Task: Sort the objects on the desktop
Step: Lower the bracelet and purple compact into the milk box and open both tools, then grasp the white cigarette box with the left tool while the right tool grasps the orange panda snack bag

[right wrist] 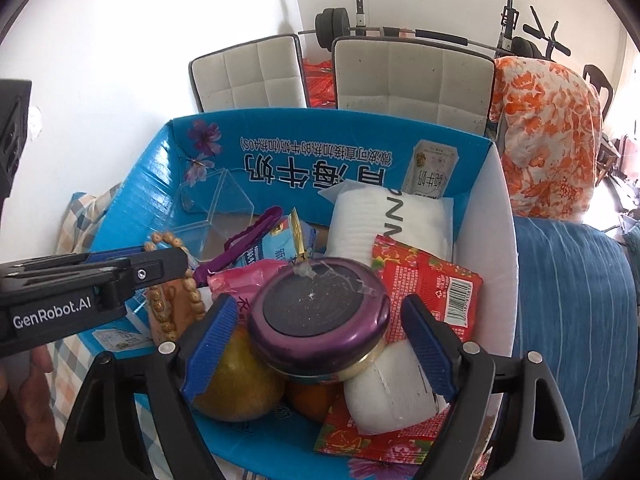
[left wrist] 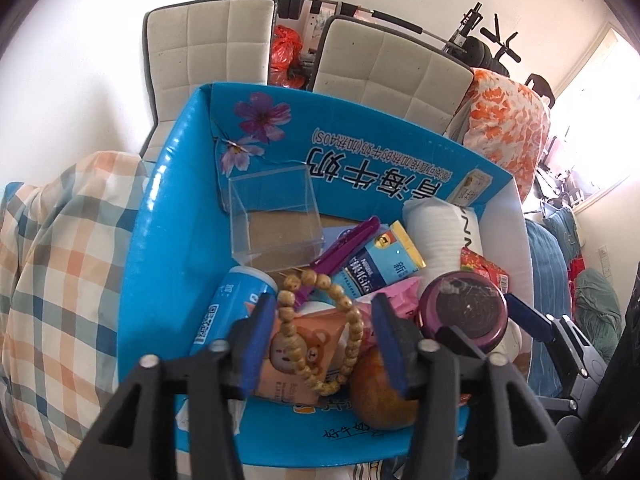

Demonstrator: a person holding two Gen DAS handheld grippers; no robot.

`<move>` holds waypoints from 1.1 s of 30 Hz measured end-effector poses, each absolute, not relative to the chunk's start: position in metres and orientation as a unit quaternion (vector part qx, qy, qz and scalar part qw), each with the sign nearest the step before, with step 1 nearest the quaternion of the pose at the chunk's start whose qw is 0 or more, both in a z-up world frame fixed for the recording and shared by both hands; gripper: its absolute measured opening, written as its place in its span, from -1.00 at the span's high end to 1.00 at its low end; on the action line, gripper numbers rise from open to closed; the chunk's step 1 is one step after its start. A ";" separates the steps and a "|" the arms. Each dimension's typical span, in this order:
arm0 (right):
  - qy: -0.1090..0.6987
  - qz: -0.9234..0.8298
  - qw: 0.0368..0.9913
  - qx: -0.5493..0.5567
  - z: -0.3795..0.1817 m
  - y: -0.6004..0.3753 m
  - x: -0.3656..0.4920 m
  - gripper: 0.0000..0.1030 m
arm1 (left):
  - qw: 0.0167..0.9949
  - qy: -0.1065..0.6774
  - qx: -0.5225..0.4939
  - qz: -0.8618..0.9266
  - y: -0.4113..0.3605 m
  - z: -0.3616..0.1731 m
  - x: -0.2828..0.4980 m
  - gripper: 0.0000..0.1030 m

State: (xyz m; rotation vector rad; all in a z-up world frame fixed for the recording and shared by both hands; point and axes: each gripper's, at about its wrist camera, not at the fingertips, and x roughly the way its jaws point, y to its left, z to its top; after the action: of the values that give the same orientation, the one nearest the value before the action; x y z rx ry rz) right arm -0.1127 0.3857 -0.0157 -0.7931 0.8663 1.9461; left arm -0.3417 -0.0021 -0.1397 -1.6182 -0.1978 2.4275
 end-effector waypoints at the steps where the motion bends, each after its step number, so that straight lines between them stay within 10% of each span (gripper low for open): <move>1: 0.348 0.779 0.422 -0.308 -0.012 0.383 -0.106 -0.68 | 0.108 -0.070 -0.544 0.829 -0.004 -0.135 -0.338 -0.23; 14: 0.374 0.740 0.470 -0.303 -0.009 0.332 0.067 -0.68 | 0.195 -0.018 -0.527 0.827 0.041 -0.090 -0.230 -0.56; 33: 0.495 0.686 0.312 -0.432 -0.146 0.360 0.098 -0.68 | 0.263 0.121 -0.667 0.686 0.201 -0.266 -0.166 -0.56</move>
State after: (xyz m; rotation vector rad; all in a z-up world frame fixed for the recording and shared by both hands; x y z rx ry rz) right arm 0.0982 0.3603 -0.1459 -1.1402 1.3065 1.8110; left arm -0.1661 0.2014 -0.2656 -1.8038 0.3281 1.8553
